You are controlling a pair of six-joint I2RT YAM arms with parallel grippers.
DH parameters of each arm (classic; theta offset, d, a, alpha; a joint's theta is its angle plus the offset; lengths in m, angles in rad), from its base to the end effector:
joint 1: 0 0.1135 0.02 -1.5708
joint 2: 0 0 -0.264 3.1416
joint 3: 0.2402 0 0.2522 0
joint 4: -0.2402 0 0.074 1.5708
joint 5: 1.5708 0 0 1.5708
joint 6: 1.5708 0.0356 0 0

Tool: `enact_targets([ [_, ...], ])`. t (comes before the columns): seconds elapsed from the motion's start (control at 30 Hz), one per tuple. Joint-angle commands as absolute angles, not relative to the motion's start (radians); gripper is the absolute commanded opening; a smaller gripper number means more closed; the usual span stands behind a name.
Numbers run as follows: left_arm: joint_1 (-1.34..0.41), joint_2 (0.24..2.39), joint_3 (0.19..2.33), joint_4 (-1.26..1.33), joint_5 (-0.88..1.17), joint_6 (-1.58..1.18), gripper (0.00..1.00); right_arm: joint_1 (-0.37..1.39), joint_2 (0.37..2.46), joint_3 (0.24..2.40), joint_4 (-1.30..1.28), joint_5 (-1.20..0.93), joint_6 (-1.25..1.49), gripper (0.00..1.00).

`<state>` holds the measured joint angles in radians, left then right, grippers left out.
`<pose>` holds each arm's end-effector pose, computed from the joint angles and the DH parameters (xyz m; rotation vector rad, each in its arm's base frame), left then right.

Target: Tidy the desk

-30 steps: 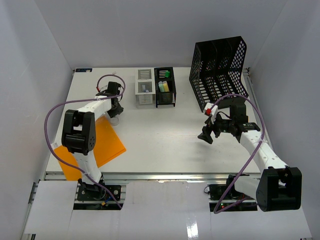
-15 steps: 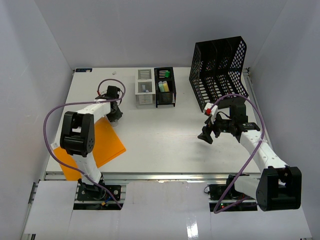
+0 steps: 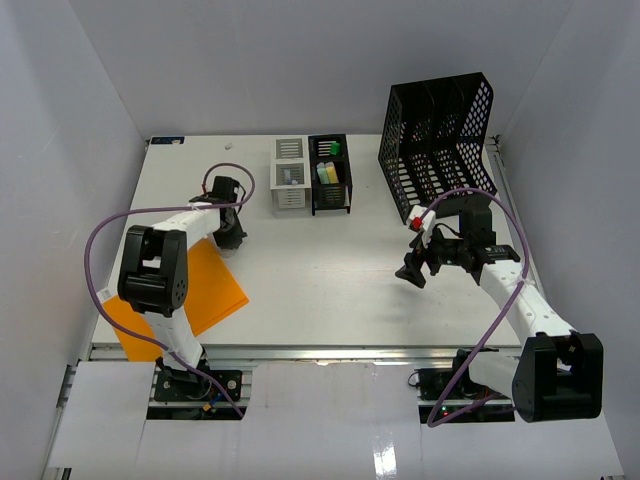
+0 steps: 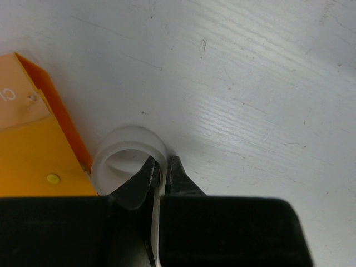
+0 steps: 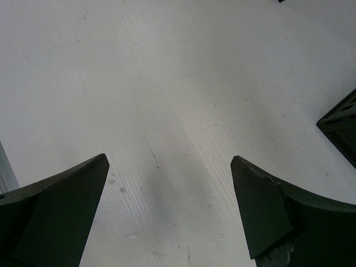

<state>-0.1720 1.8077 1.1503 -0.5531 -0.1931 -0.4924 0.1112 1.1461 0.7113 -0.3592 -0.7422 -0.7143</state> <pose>0.3469 -0.0533 0.1660 -0.4844 2.6953 0.0880 0.2248 0.0493 0.2338 -1.1735 1.8283 0.5365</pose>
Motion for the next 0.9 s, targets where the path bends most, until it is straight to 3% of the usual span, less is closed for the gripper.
enact_targets([
  [0.0,-0.169,1.786,1.255,-0.561,-0.156,-0.490,0.02,0.104,1.147,0.718,-0.343,-0.755,-0.718,0.97],
  [0.27,-0.170,1.757,1.478,-0.441,-0.145,-0.470,0.00,0.104,1.143,0.718,-0.345,-0.756,-0.718,0.97],
  [0.4,-0.169,1.790,1.529,-0.247,0.007,-0.461,0.00,0.104,1.145,0.718,-0.347,-0.760,-0.718,0.98],
  [0.57,-0.170,1.962,1.696,-0.097,0.275,-0.491,0.00,0.104,1.144,0.719,-0.348,-0.763,-0.718,0.98],
  [0.73,-0.173,2.137,1.930,-0.095,0.362,-0.518,0.00,0.103,1.146,0.722,-0.351,-0.765,-0.719,0.98],
  [0.87,-0.185,2.204,1.999,-0.084,0.362,-0.512,0.00,0.104,1.151,0.722,-0.351,-0.768,-0.720,0.98],
])
